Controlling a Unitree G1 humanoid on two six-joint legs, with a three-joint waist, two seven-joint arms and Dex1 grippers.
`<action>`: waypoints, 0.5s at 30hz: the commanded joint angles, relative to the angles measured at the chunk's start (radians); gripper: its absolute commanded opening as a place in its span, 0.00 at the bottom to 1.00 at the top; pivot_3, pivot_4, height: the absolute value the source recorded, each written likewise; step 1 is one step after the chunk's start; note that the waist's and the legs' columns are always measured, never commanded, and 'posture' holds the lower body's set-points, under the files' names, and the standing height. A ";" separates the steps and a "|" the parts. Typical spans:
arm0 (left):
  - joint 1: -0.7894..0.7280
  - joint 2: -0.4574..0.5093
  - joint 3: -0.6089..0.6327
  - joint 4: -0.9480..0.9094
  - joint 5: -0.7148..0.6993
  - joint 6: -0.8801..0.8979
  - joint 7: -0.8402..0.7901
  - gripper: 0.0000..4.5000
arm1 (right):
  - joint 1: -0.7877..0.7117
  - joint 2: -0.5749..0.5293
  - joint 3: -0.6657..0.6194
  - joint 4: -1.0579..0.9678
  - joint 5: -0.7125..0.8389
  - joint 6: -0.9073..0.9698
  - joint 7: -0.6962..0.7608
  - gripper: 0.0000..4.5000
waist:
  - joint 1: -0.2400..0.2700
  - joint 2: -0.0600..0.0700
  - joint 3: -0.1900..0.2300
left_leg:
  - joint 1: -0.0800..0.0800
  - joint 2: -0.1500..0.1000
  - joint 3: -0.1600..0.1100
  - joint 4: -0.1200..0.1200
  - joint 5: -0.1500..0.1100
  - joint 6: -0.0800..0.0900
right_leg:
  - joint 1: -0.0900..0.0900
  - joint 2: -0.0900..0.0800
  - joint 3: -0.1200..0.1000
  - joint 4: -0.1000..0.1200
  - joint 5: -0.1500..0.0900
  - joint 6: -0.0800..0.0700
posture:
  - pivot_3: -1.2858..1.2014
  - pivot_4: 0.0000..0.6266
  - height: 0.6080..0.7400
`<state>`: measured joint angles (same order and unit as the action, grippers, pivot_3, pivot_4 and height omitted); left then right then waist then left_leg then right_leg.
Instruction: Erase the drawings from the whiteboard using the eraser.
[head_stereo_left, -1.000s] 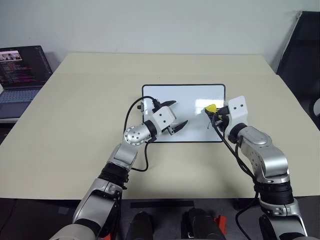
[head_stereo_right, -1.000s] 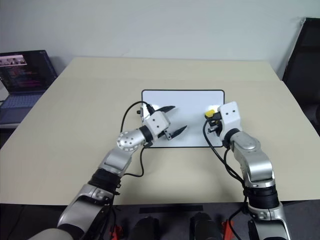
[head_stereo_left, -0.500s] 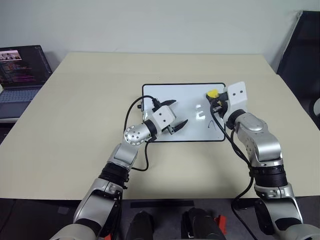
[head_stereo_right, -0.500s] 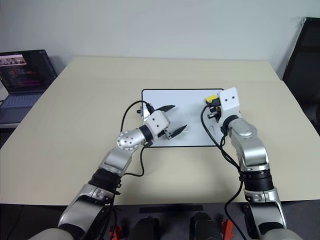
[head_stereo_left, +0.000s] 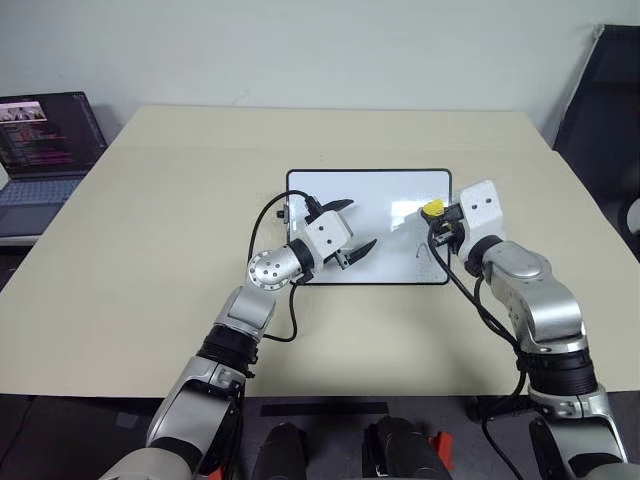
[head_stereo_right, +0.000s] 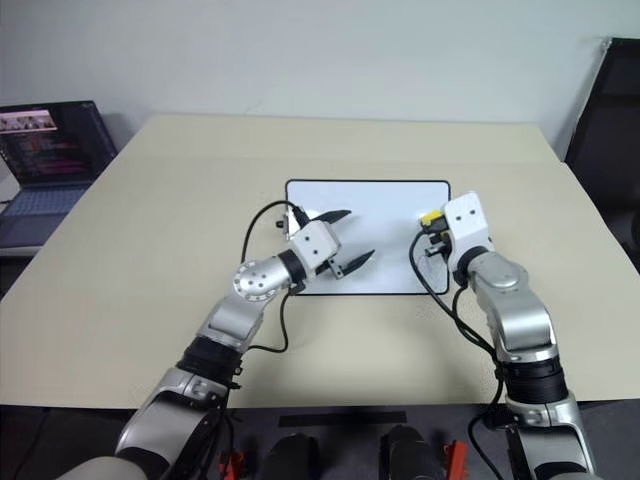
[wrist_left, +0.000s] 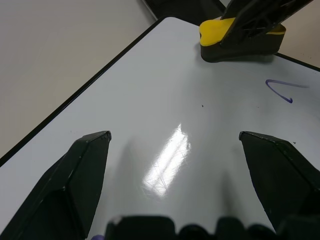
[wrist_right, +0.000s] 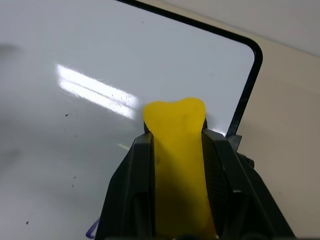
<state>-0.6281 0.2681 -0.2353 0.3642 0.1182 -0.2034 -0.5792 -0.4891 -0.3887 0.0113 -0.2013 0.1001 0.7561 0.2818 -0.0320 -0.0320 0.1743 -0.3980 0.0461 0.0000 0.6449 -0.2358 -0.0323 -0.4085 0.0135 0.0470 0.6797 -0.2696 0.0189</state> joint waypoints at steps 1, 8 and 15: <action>-0.020 -0.003 0.007 -0.033 -0.013 -0.007 -0.006 1.00 | 0.005 0.006 -0.019 0.014 0.006 0.030 -0.004 0.21 | 0.000 0.000 0.000 | 0.000 0.000 0.000 0.000 0.000 0.000 | 0.000 0.000 0.000 0.000 0.000 0.000 | 0.52 0.24 1.00; 0.010 0.003 0.003 -0.080 -0.014 0.000 -0.017 1.00 | 0.024 0.046 -0.076 -0.026 0.016 -0.082 -0.022 0.21 | 0.000 0.000 0.000 | -0.001 0.000 0.000 0.000 0.000 0.000 | 0.000 0.000 0.000 0.000 0.000 0.000 | 0.52 0.24 1.00; 0.171 0.020 -0.027 -0.261 0.010 0.050 -0.025 1.00 | 0.127 0.011 -0.077 -0.141 0.048 -0.174 0.058 0.21 | 0.000 0.000 0.001 | -0.003 0.000 0.000 -0.003 0.000 0.000 | -0.002 0.000 0.000 -0.003 0.000 0.000 | 0.52 0.24 1.00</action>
<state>-0.4564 0.2849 -0.2561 0.1833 0.1276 -0.1582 -0.6023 -0.3621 -0.3672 -0.0410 -0.2762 0.1338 0.6201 0.3240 -0.0316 -0.0318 0.1748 -0.4008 0.0464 0.0002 0.6421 -0.2360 -0.0323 -0.4109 0.0133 0.0472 0.6771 -0.2699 0.0189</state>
